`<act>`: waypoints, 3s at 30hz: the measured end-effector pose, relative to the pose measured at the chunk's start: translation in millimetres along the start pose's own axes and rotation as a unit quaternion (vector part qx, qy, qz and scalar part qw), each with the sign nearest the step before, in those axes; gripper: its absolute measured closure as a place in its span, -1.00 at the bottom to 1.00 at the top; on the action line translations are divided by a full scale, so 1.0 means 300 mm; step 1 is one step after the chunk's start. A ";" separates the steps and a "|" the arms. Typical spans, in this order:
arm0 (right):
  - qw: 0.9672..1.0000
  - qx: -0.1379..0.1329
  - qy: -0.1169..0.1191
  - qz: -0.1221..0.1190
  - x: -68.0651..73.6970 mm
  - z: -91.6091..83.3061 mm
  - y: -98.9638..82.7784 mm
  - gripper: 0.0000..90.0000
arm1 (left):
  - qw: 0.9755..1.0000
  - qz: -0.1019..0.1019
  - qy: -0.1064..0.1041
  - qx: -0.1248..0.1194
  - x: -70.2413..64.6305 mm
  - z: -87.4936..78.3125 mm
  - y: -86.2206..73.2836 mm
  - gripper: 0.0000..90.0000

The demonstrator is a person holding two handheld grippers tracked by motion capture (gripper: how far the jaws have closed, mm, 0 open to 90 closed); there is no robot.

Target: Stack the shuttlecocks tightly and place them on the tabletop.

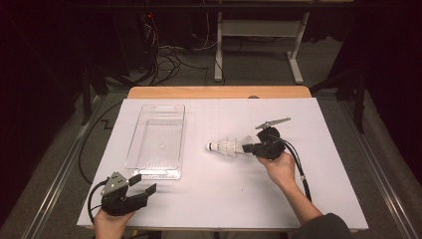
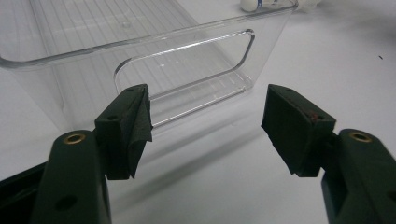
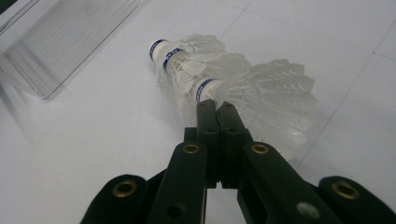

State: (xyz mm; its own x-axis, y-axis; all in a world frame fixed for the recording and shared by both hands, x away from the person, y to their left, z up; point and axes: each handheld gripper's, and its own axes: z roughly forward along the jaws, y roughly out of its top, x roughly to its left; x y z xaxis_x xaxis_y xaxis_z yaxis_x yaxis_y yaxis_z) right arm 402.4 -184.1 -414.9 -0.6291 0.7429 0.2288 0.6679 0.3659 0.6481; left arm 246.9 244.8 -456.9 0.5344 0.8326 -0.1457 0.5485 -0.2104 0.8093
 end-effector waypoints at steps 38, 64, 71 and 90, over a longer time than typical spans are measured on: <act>1.000 -0.012 0.018 0.010 0.021 0.070 0.026 1.00 | 1.000 0.002 0.000 0.000 -0.001 0.000 0.001 -0.26; 1.000 0.007 0.004 0.017 0.008 0.100 0.004 0.91 | 1.000 0.002 0.000 -0.001 -0.001 -0.001 0.001 -0.26; 1.000 0.007 -0.005 0.018 0.006 0.097 0.005 0.63 | 1.000 0.001 -0.001 0.000 0.000 0.000 0.001 -0.26; 1.000 -0.004 -0.004 0.009 0.025 0.085 0.004 0.16 | 1.000 -0.002 -0.005 0.002 0.005 0.007 0.001 -0.26</act>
State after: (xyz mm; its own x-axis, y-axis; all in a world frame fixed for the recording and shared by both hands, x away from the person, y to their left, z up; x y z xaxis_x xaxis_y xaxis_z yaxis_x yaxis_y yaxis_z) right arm 408.5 -163.8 -430.9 -0.6139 0.7535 0.2354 0.6761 0.3479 0.6496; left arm 249.0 245.0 -458.1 0.5382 0.8283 -0.1556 0.5534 -0.2081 0.8065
